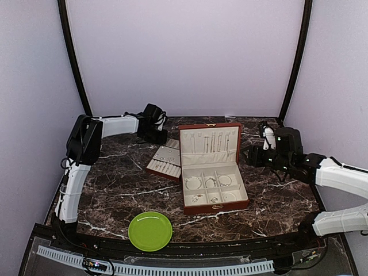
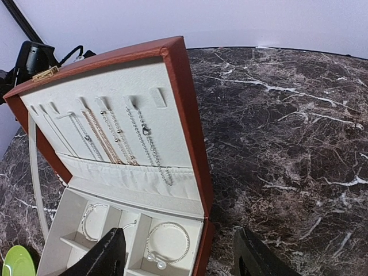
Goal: Organize the mixed jewelry
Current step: Pick up the compartment layer from the center of the board.
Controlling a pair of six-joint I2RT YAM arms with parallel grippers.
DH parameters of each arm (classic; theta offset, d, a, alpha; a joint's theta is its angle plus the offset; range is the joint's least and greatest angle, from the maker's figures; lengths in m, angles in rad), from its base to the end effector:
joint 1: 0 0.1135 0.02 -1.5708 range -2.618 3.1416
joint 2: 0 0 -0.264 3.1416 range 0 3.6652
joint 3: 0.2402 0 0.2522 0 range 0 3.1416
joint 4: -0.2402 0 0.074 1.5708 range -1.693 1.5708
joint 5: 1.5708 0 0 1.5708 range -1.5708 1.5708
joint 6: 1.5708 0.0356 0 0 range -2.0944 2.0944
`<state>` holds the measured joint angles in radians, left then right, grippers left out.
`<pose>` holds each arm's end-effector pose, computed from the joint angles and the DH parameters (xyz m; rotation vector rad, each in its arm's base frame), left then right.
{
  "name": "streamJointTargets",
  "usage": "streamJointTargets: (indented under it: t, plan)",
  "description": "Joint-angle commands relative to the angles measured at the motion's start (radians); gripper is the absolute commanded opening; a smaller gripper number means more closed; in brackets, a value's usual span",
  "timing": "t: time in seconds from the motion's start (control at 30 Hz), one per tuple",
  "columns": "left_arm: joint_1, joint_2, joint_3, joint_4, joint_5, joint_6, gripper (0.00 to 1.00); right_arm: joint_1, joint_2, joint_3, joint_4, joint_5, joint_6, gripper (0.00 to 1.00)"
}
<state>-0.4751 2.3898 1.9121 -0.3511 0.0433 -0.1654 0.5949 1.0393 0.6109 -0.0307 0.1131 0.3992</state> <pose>0.4724 -0.2447 0.1537 0.3947 2.3957 -0.3472 0.1944 0.1267 0.2454 -0.1294 2.0609 0.5086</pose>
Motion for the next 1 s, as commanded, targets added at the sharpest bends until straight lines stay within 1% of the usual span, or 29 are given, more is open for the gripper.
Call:
streamJointTargets:
  t: [0.0, 0.1, 0.37, 0.53, 0.63, 0.83, 0.97]
  plan:
    - [0.004, 0.018, 0.027, -0.054, 0.008, 0.051, 0.17, -0.007, -0.021, -0.008, 0.026, 0.017, -0.003, 0.65]
    - [0.004, 0.019, 0.028, -0.064, 0.013, 0.072, 0.15, -0.009, -0.027, -0.012, 0.024, 0.024, -0.007, 0.65]
    - [0.005, 0.013, 0.053, -0.110, 0.017, 0.128, 0.00, -0.013, -0.048, -0.009, 0.011, 0.034, -0.012, 0.65]
    - [0.004, -0.031, 0.041, -0.131, 0.010, 0.172, 0.00, -0.014, -0.055, -0.004, 0.003, 0.035, -0.014, 0.65]
    - [0.004, -0.084, 0.007, -0.128, 0.013, 0.218, 0.00, -0.014, -0.061, -0.002, 0.001, 0.032, -0.014, 0.65]
    - [0.005, -0.216, -0.096, -0.147, 0.109, 0.285, 0.00, -0.015, -0.076, 0.005, -0.023, 0.028, -0.022, 0.65]
    - [0.005, -0.306, -0.180, -0.193, 0.128, 0.301, 0.00, -0.014, -0.097, -0.007, -0.026, 0.022, -0.017, 0.66]
